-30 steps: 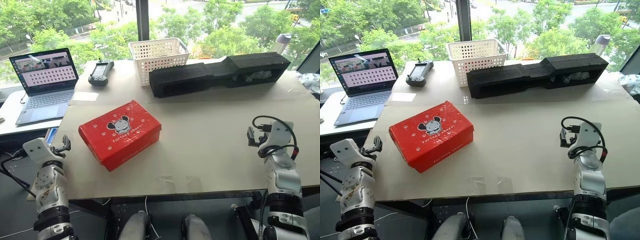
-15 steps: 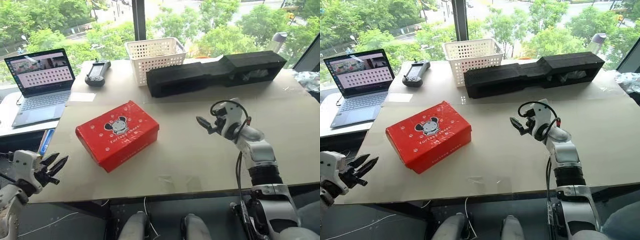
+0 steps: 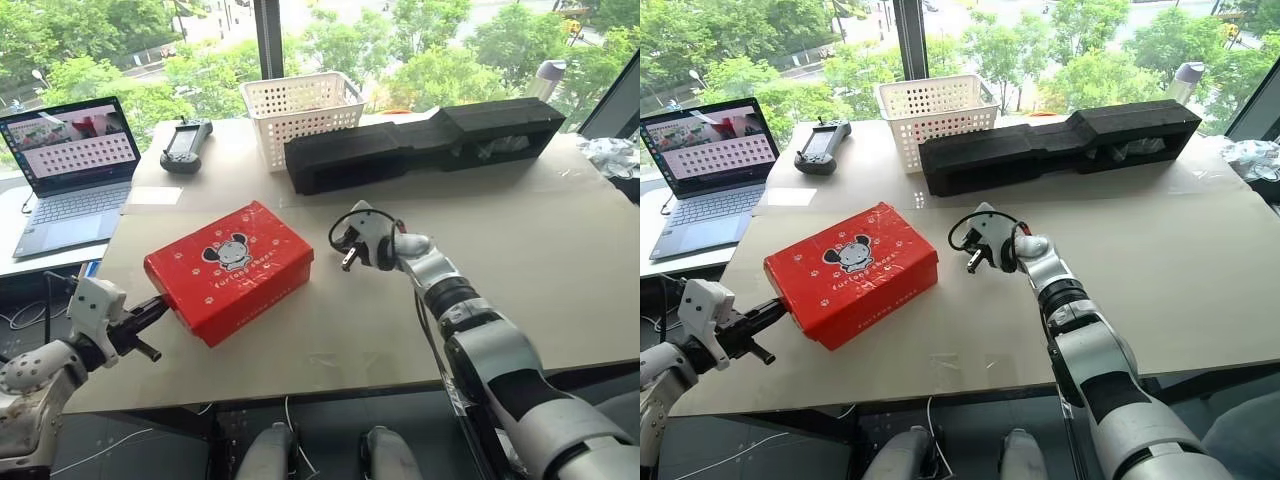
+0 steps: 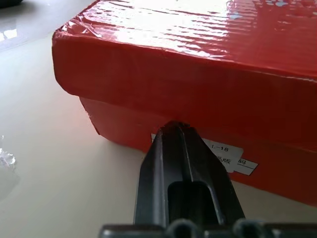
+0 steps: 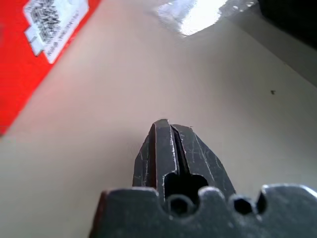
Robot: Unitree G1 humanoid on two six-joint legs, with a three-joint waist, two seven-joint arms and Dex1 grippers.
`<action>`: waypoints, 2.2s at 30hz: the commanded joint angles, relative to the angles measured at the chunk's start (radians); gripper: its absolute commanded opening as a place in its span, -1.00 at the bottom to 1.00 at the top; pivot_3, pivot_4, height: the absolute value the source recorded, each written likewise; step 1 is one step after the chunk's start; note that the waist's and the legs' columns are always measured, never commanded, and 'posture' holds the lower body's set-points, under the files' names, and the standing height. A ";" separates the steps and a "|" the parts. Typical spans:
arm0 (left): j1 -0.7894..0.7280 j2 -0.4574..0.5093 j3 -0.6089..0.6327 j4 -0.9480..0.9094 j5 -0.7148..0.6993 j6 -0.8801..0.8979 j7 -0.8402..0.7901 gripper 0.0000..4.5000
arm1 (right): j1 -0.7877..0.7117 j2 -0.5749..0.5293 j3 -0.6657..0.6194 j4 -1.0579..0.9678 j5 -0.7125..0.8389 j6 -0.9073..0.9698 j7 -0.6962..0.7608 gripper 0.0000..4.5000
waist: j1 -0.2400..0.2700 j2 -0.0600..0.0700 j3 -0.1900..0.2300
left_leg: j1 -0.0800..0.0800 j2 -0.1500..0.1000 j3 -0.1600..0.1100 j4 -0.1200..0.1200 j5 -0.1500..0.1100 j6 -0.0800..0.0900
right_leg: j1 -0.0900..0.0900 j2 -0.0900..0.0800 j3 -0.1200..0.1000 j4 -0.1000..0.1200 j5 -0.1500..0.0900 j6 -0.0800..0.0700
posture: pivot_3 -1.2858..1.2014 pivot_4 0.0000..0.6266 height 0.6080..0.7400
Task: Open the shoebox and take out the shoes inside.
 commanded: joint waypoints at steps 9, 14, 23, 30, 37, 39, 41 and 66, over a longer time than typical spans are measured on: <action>0.009 -0.001 -0.008 -0.044 0.016 0.008 0.011 -1.00 | -0.046 0.133 -0.008 -0.088 0.018 -0.063 0.154 -0.97 | -0.009 0.001 0.000 | 0.004 0.006 0.000 0.000 0.000 -0.005 | -0.001 0.005 0.000 0.000 0.000 -0.003 | 0.03 -0.52 0.88; -0.052 -0.005 -0.046 -0.001 0.044 0.005 0.024 -1.00 | -0.008 0.155 0.006 -0.192 0.024 -0.028 0.192 -0.97 | -0.010 0.001 0.000 | 0.004 0.006 0.000 -0.001 -0.001 -0.007 | -0.003 0.005 0.001 0.001 -0.001 -0.005 | 0.03 -0.52 0.88; -0.360 -0.063 -0.258 0.193 0.161 -0.058 -0.058 -1.00 | 0.242 0.049 0.022 -0.609 0.035 0.199 0.222 -0.97 | 0.024 0.000 0.000 | 0.007 0.006 0.001 0.000 -0.001 -0.007 | 0.001 0.005 0.000 0.002 -0.001 -0.005 | 0.03 -0.52 0.88; -0.574 -0.186 -0.396 0.385 0.238 -0.139 -0.152 -1.00 | 0.403 -0.067 -0.061 -0.897 0.055 0.410 0.141 -0.97 | 0.047 -0.001 0.000 | 0.007 0.005 0.002 0.000 -0.001 -0.007 | 0.003 0.004 -0.001 0.000 -0.001 -0.005 | 0.03 -0.52 0.88; -0.759 -0.370 -0.490 0.622 0.314 -0.253 -0.195 -1.00 | 0.491 -0.194 -0.175 -1.023 0.077 0.528 0.060 -0.97 | 0.067 -0.002 -0.001 | 0.006 0.005 0.002 0.003 -0.002 -0.006 | 0.005 0.003 -0.002 -0.001 0.000 -0.003 | 0.03 -0.52 0.88; -0.816 -0.423 -0.497 0.708 0.329 -0.287 -0.197 -1.00 | 0.511 -0.220 -0.201 -1.052 0.086 0.554 0.049 -0.97 | 0.068 -0.002 -0.001 | 0.003 0.005 0.002 0.004 -0.001 -0.004 | 0.006 0.003 -0.002 0.000 0.000 -0.003 | 0.03 -0.52 0.88; -0.858 -0.453 -0.503 0.782 0.348 -0.323 -0.204 -1.00 | 0.524 -0.233 -0.216 -1.075 0.091 0.574 0.040 -0.97 | 0.067 -0.002 -0.001 | 0.001 0.005 0.002 0.005 0.003 0.004 | 0.005 0.003 -0.002 0.000 0.000 -0.002 | 0.03 -0.52 0.88; -0.768 -0.313 -0.399 0.640 0.285 -0.373 -0.318 -1.00 | 0.635 -0.431 -0.291 -1.225 0.159 0.689 0.051 -0.97 | 0.041 -0.003 0.000 | -0.003 0.007 0.003 0.010 0.001 0.008 | 0.003 0.004 -0.003 0.000 0.001 -0.002 | 0.03 -0.52 0.88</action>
